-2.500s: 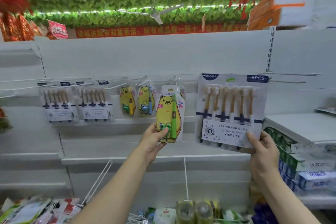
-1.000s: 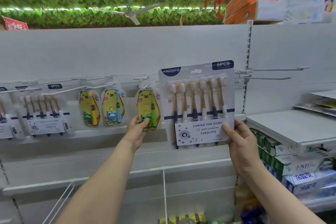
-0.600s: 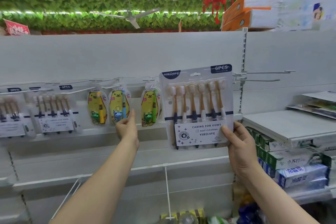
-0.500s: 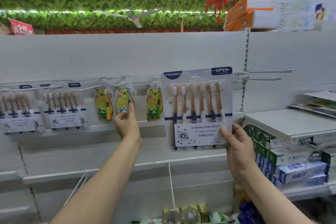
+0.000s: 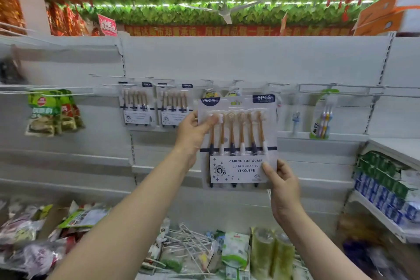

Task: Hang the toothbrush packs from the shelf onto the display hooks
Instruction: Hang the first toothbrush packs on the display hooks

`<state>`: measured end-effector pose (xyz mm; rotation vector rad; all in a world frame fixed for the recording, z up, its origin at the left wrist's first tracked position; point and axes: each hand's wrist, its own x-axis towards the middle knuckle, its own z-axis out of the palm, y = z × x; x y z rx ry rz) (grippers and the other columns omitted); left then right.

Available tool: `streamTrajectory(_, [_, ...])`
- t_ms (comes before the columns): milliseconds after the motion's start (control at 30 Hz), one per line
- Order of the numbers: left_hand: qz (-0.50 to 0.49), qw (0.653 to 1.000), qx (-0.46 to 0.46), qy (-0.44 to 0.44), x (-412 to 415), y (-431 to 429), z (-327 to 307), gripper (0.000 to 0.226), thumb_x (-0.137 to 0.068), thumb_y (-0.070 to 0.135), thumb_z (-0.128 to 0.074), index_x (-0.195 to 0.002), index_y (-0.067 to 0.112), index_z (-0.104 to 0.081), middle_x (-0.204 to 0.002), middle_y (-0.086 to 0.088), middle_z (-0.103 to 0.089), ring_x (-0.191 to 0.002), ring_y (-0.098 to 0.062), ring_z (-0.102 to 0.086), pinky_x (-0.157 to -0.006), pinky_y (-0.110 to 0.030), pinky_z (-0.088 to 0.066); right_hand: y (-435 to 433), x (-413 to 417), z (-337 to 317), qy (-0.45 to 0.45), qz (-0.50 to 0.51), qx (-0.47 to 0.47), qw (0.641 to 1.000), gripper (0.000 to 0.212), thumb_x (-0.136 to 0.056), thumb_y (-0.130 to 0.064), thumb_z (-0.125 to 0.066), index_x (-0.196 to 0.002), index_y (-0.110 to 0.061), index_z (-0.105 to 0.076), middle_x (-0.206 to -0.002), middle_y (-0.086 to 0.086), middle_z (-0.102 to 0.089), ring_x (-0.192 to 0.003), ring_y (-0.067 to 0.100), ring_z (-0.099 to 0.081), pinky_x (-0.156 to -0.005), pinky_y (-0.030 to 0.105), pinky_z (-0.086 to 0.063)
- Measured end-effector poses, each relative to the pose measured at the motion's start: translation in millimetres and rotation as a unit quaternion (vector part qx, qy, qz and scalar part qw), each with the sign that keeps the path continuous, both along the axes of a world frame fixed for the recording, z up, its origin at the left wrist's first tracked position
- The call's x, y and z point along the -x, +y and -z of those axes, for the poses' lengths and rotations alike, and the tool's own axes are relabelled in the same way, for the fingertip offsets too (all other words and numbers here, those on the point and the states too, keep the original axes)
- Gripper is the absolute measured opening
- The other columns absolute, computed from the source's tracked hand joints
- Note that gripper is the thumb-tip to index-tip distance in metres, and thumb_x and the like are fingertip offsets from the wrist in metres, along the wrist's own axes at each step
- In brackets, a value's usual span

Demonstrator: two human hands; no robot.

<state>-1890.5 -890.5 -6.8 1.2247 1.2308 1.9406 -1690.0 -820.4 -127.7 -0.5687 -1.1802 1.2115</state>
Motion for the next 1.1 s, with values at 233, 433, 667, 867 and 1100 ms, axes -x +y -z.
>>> streamTrajectory(233, [-0.051, 0.998, 0.038, 0.004, 86.3, -72.5, 17.7, 0.045, -0.080, 0.029, -0.082, -0.120, 0.020, -0.063, -0.114, 0.002, -0.071, -0.102, -0.011, -0.064, -0.096, -0.030, -0.047, -59.0, 79.4, 11.3, -0.086, -0.035, 0.006, 0.996, 0.024, -0.089, -0.021, -0.073, -0.113, -0.017, -0.070, -0.105, 0.003, -0.076, -0.098, 0.019, -0.071, -0.081, 0.028, -0.054])
streamTrajectory(433, [-0.097, 0.994, 0.056, -0.009, 157.8, -99.4, 24.4, 0.029, -0.078, 0.033, -0.082, -0.100, 0.032, -0.064, -0.109, 0.006, -0.071, -0.106, -0.018, -0.065, -0.102, -0.046, -0.048, -63.6, 147.0, 1.1, -0.151, -0.061, -0.004, 0.987, 0.035, -0.085, -0.025, -0.078, -0.116, -0.024, -0.062, -0.102, -0.006, -0.071, -0.096, 0.008, -0.065, -0.087, 0.028, -0.050])
streamTrajectory(667, [-0.114, 0.991, 0.066, -0.033, 256.6, -77.1, 21.6, 0.027, -0.082, 0.025, -0.079, -0.103, 0.029, -0.062, -0.109, 0.001, -0.070, -0.100, -0.019, -0.065, -0.086, -0.036, -0.052, -32.0, 247.4, -3.5, -0.182, -0.080, -0.041, 0.979, 0.020, -0.086, -0.024, -0.077, -0.104, -0.026, -0.068, -0.097, -0.008, -0.074, -0.086, 0.001, -0.068, -0.065, 0.013, -0.051])
streamTrajectory(867, [-0.127, 0.987, 0.087, -0.036, 356.7, -41.3, 5.9, 0.035, -0.080, 0.030, -0.081, -0.111, 0.029, -0.064, -0.112, -0.004, -0.073, -0.110, -0.030, -0.065, -0.100, -0.055, -0.048, 6.4, 345.5, -17.0, -0.185, -0.086, -0.061, 0.977, 0.020, -0.085, -0.025, -0.078, -0.104, -0.025, -0.071, -0.092, -0.007, -0.077, -0.083, 0.006, -0.072, -0.076, 0.025, -0.057])
streamTrajectory(1100, [-0.119, 0.991, 0.056, -0.034, 435.5, -14.5, -13.1, 0.048, -0.087, 0.025, -0.073, -0.132, 0.026, -0.059, -0.117, -0.002, -0.072, -0.110, -0.027, -0.066, -0.099, -0.051, -0.049, 29.0, 421.1, -34.8, -0.183, -0.074, -0.086, 0.977, 0.013, -0.087, -0.028, -0.077, -0.098, -0.033, -0.072, -0.085, -0.017, -0.076, -0.079, -0.004, -0.068, -0.064, 0.009, -0.048])
